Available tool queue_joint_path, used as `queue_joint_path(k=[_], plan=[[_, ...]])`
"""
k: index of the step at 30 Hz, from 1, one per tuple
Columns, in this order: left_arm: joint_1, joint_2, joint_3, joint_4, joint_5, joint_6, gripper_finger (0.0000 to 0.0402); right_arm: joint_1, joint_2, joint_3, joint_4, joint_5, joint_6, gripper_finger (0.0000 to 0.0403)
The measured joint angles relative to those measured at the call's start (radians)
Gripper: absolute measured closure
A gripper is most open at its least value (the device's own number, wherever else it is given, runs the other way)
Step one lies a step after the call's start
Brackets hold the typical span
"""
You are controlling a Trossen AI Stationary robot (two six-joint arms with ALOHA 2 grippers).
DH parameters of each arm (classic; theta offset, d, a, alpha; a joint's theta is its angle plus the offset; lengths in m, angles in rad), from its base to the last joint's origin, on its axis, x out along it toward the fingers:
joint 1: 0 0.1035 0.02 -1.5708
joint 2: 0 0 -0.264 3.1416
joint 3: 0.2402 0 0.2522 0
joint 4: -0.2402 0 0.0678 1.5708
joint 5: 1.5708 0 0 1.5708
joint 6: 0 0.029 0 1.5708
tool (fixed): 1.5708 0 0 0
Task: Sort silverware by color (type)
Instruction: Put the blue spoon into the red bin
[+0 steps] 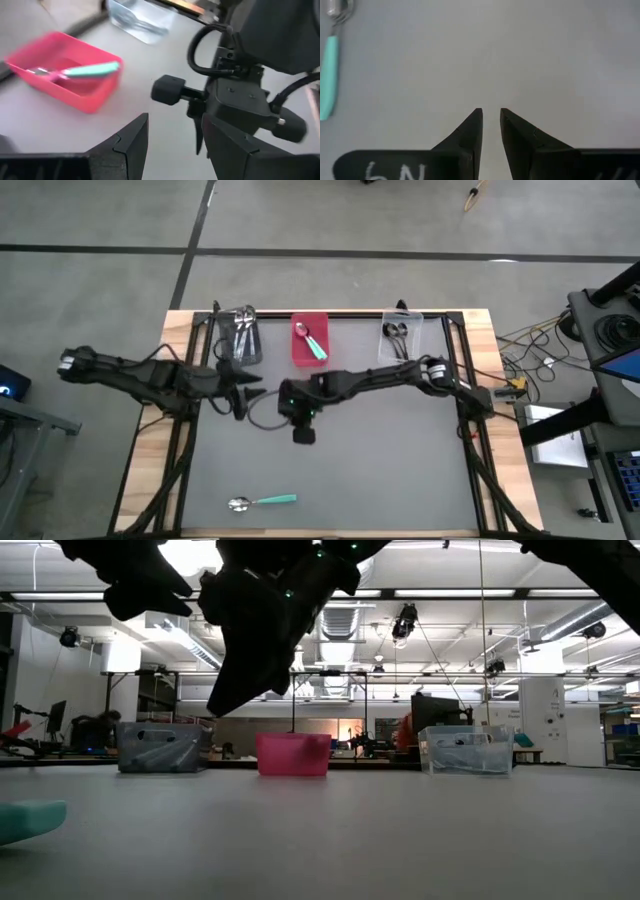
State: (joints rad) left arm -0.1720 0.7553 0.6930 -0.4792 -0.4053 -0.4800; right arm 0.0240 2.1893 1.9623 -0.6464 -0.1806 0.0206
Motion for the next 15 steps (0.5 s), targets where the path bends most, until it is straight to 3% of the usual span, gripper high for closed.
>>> queue_joint_path(k=[15], plan=[[-0.344, 0.186, 0.000, 0.027, -0.001, -0.338, 0.0235, 0.140, -0.099, -0.241, 0.193, 0.046, 0.004, 0.0346]])
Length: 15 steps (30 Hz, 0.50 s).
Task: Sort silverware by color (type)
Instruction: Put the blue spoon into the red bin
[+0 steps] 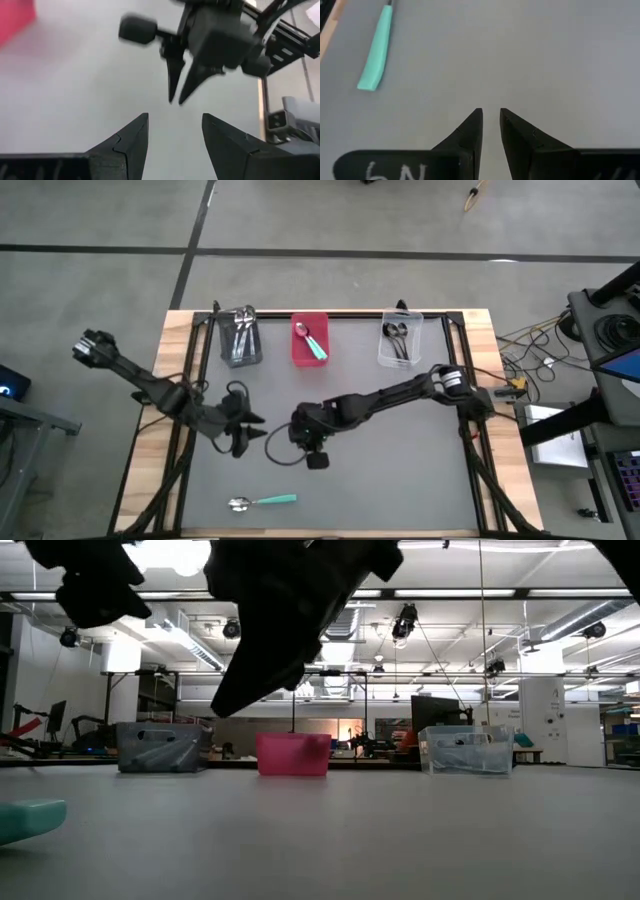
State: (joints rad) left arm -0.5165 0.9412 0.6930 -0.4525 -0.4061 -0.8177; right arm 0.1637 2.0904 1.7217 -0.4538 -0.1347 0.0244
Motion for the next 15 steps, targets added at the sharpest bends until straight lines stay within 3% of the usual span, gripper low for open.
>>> queue_joint_path(k=[6, 15], plan=[[-0.093, 0.087, 0.000, 0.043, 0.002, -0.138, 0.0235, 0.043, -0.057, -0.058, 0.028, 0.037, 0.004, 0.0346], [-0.237, 0.240, 0.000, 0.109, 0.014, -0.161, 0.0235, 0.110, -0.088, -0.084, 0.052, 0.152, 0.033, 0.0346]])
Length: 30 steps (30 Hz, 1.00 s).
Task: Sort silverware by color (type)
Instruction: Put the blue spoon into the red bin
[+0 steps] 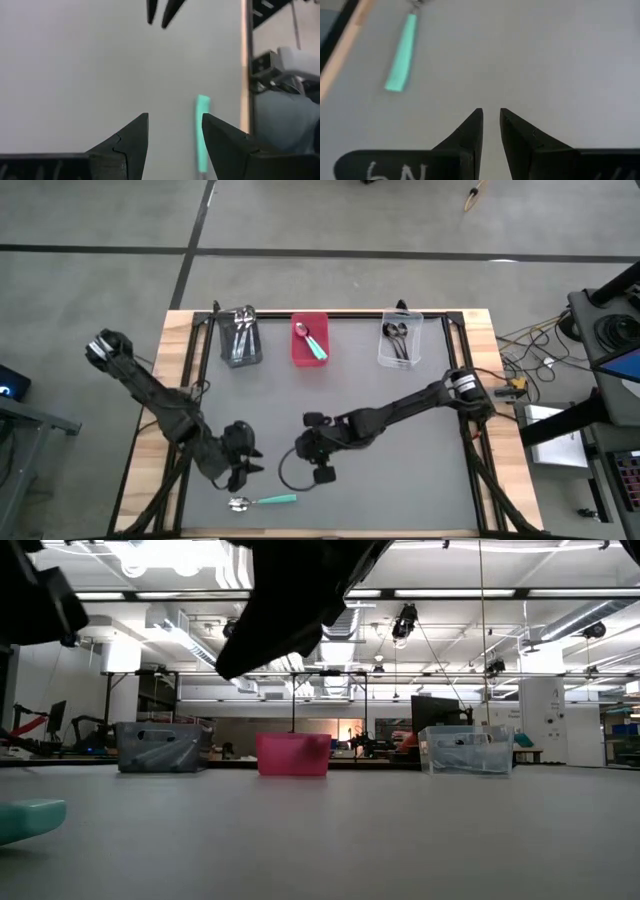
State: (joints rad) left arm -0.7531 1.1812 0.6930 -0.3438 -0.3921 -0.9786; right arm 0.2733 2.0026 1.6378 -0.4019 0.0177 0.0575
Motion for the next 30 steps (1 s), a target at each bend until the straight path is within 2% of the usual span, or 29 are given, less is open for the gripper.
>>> queue_joint_path(k=[7, 14, 18, 24, 28, 30], plan=[[-0.086, 0.132, 0.007, 0.162, -0.007, -0.035, 0.0235, 0.073, 0.009, -0.021, 0.096, 0.055, 0.031, 0.0346], [-0.163, 0.323, 0.144, 0.138, -0.044, -0.033, 0.0235, 0.141, 0.009, -0.023, 0.163, 0.145, 0.049, 0.0346], [-0.206, 0.452, 0.274, 0.029, -0.044, -0.032, 0.0235, 0.178, 0.009, -0.033, 0.208, 0.173, 0.049, 0.0346], [-0.253, 0.642, 0.475, -0.238, -0.042, -0.072, 0.0235, 0.229, 0.010, -0.038, 0.214, 0.230, 0.063, 0.0346], [-0.258, 0.731, 0.553, -0.380, -0.043, -0.136, 0.0235, 0.257, 0.011, -0.039, 0.221, 0.254, 0.066, 0.0346], [-0.258, 0.759, 0.570, -0.394, -0.043, -0.145, 0.0235, 0.265, 0.011, -0.039, 0.223, 0.254, 0.066, 0.0346]])
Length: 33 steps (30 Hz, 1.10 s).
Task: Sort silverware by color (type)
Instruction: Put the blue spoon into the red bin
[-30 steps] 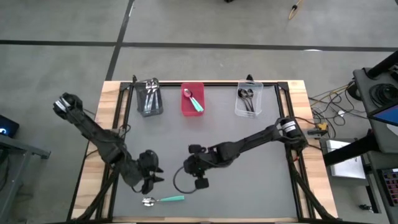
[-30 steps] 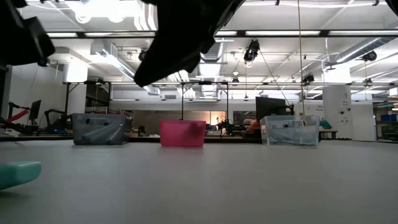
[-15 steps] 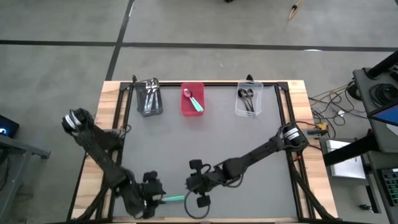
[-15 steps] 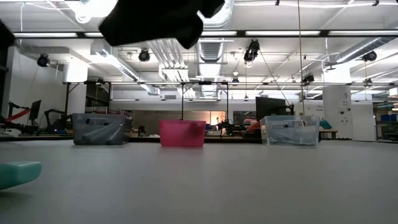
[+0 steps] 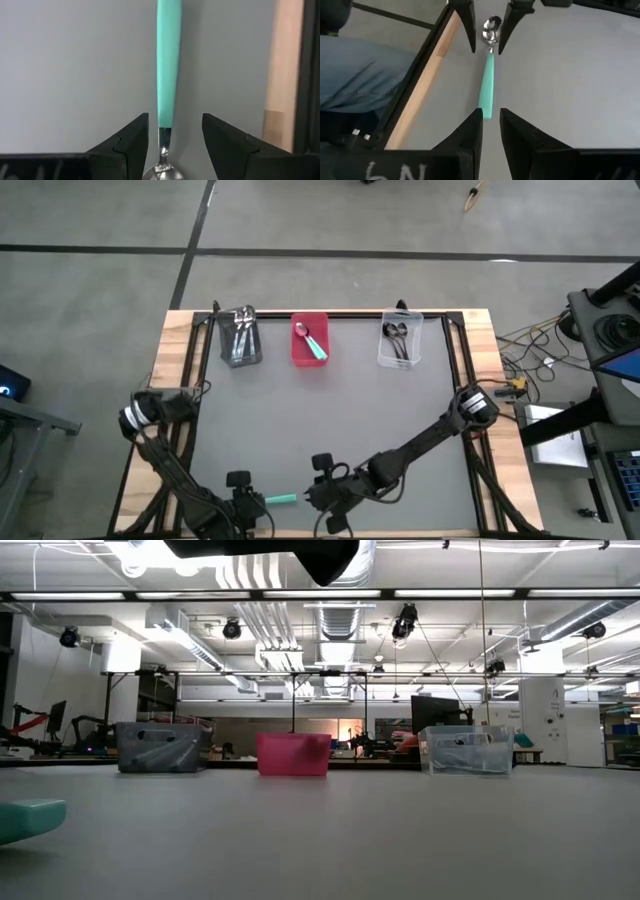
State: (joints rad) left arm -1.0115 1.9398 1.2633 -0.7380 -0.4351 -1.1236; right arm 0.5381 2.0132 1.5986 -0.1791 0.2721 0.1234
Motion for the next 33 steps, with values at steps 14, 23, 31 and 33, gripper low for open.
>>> queue_joint_path(k=[14, 23, 31, 33], plan=[[0.002, 0.021, -0.090, -0.006, -0.113, -0.018, 0.0250, -0.010, 0.001, -0.049, 0.187, 0.018, -0.044, 0.0346], [0.067, 0.027, -0.131, -0.049, -0.253, 0.062, 0.0305, -0.038, 0.001, -0.051, 0.187, 0.018, -0.046, 0.0346], [0.096, 0.023, -0.131, -0.060, -0.256, 0.119, 0.0325, -0.082, 0.001, -0.053, 0.216, 0.017, -0.045, 0.0346], [0.092, 0.015, -0.131, -0.074, -0.261, 0.119, 0.0325, -0.095, 0.001, -0.056, 0.222, 0.017, -0.045, 0.0346]])
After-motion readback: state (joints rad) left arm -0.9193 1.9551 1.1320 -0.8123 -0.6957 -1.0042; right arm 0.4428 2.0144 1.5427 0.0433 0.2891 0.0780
